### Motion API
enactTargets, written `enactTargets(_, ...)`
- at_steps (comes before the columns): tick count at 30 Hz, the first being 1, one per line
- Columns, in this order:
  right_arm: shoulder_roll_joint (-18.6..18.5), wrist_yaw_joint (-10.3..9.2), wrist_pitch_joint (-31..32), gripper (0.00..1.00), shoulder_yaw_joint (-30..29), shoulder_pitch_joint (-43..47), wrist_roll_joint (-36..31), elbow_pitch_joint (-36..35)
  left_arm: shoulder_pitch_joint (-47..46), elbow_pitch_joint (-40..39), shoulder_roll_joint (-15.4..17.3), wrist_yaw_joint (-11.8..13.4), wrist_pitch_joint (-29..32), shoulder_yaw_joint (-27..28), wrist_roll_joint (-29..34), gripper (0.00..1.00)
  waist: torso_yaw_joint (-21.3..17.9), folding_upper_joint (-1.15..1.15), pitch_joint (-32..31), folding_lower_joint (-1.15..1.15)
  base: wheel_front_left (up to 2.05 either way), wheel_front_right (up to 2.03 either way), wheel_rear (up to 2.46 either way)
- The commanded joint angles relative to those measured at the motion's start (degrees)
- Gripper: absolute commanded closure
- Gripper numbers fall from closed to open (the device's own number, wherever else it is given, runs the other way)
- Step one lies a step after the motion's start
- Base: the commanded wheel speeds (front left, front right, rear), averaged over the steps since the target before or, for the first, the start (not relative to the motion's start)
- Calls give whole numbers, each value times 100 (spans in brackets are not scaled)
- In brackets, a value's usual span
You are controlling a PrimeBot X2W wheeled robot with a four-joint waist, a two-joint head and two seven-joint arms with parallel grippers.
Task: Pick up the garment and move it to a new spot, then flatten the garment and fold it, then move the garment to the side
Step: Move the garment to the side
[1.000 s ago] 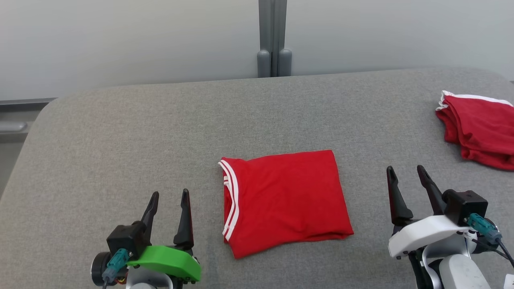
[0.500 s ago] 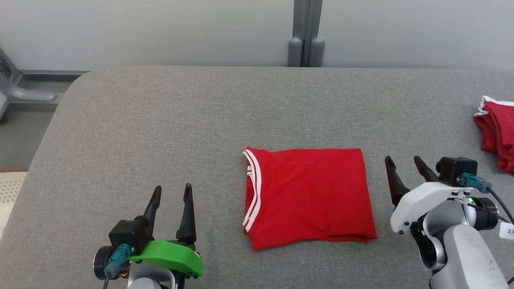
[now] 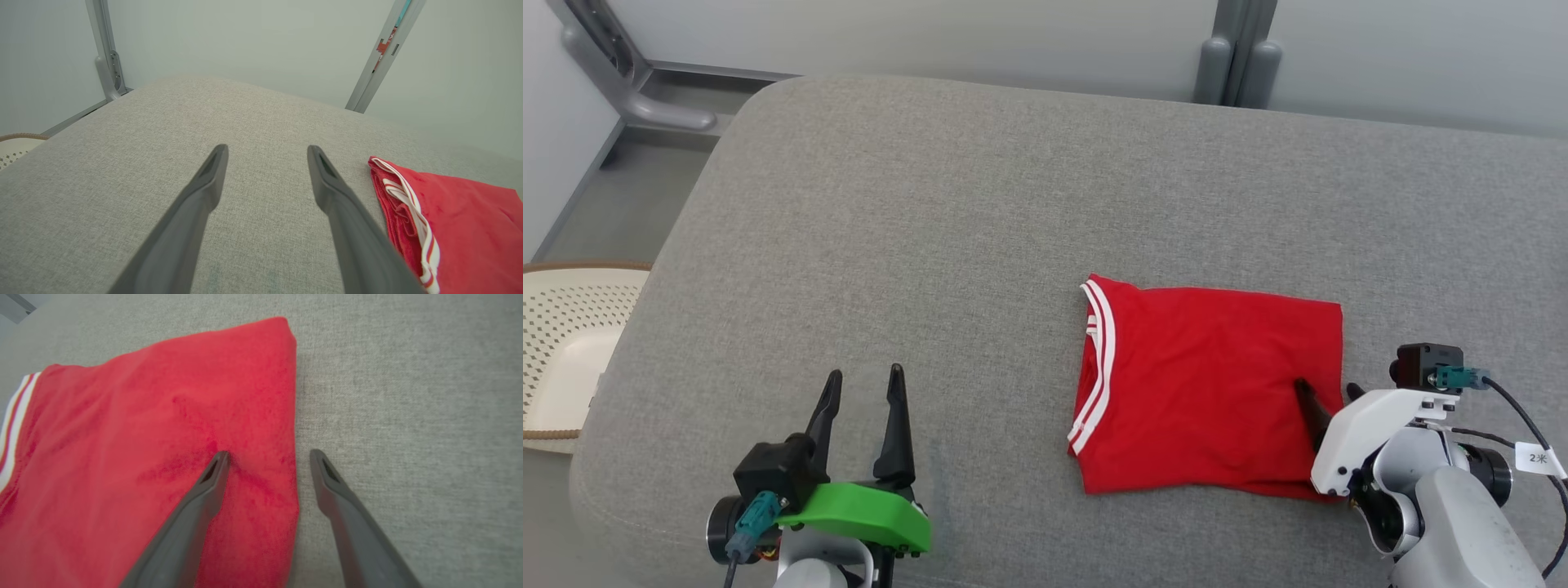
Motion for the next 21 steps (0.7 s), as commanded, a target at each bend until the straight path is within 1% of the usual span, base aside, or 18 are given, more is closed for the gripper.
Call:
enactTargets(1,-40,-2,80,0,37,-72,59,91,4,14,-24,-34,0,32,68,0,76,0,51,0,0,0,0)
enactTargets(5,-75,-2,322,0,160,-198,153,338,26,17,-55,-69,0,98,127,0,73,0,72,0,0,0,0)
enactTargets(6,-92,-2,336,7,192,-233,155,377,24,19,-61,-76,0,108,135,0,67,0,80,0,0,0,0)
enactTargets(8,-104,-2,354,64,283,-325,188,442,9,24,-71,-92,0,127,154,0,38,0,104,0,0,0,0)
enactTargets(9,-108,-2,353,77,338,-383,206,456,3,26,-75,-101,0,138,168,0,5,0,121,0,0,0,0)
enactTargets(10,-119,-2,332,100,382,-429,211,456,-4,29,-78,-108,0,139,181,0,-20,0,131,0,0,0,0)
enactTargets(14,-213,-6,160,100,516,-623,255,404,-17,20,-87,-134,0,162,212,0,-254,0,173,0,0,0,0)
enactTargets(16,-268,-7,85,100,539,-705,268,352,-27,10,-87,-152,0,173,248,0,-441,0,194,0,0,0,0)
enactTargets(18,-344,-7,20,100,551,-759,280,283,-58,0,-92,-164,0,177,278,0,-662,0,230,0,0,0,0)
enactTargets(21,-468,-6,-43,100,534,-841,305,145,-130,-46,-96,-164,1,206,330,0,-1097,0,325,0,0,0,0)
